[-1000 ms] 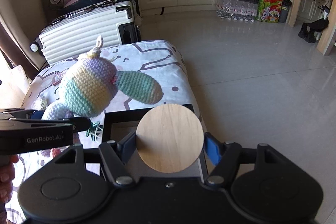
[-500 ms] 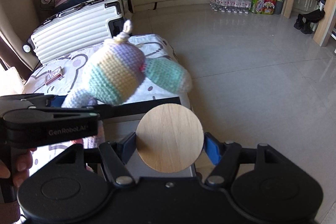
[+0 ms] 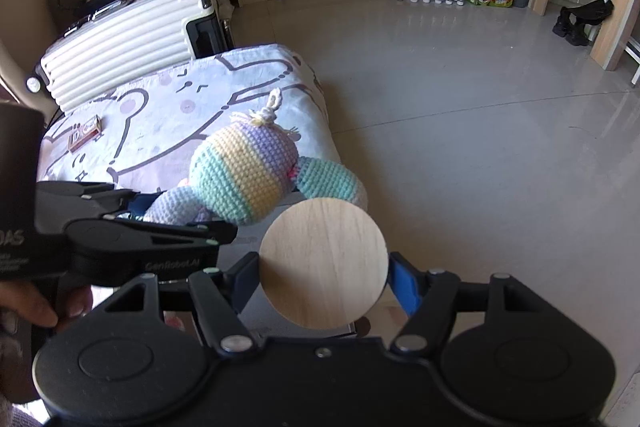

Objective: Organize objects
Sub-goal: 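Lower the plush into the black box while the right gripper lowers the disc inside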

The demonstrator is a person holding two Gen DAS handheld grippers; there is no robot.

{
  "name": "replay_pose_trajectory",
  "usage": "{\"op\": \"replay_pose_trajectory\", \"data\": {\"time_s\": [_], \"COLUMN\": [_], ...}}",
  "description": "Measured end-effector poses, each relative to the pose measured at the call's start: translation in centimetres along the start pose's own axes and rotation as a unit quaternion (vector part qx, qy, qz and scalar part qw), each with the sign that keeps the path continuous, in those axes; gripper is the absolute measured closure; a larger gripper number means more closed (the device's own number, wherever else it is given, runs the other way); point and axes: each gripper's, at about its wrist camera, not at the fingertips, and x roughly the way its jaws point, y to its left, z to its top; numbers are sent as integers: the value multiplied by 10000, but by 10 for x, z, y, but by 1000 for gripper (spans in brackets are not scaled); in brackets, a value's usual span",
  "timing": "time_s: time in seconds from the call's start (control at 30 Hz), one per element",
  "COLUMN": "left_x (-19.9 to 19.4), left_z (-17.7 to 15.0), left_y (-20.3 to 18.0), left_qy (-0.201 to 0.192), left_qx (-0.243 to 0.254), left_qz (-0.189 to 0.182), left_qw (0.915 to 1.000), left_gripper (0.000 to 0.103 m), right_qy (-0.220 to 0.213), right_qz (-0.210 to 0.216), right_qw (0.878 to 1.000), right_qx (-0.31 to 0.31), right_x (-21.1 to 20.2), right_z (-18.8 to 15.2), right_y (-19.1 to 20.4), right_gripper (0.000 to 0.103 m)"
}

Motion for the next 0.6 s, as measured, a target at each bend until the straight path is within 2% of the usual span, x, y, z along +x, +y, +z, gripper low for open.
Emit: {"op": "replay_pose_trajectory", "data": {"time_s": [0.1, 0.27, 0.43, 0.6], "left_x": [11, 30, 48, 58], "left_z": [-1, -6, -10, -10], "left_y": [-1, -7, -1, 2], "left_qy": [91, 483, 848, 1018], "left_qx": [131, 386, 235, 113], "left_qz": [17, -63, -217, -197], "left_qw": [9999, 9981, 9959, 9945], "left_gripper": [41, 41, 40, 40], "right_qy": [83, 254, 467, 672], "right_qz": [4, -18, -69, -34], "right_qw": [9999, 9995, 9988, 9975], "right_qx": [-68, -166, -141, -219], "right_x": [5, 14, 27, 38], "right_z": [0, -1, -3, -5], "right_y": [2, 5, 1, 3], "right_gripper": [33, 33, 33, 33]}}
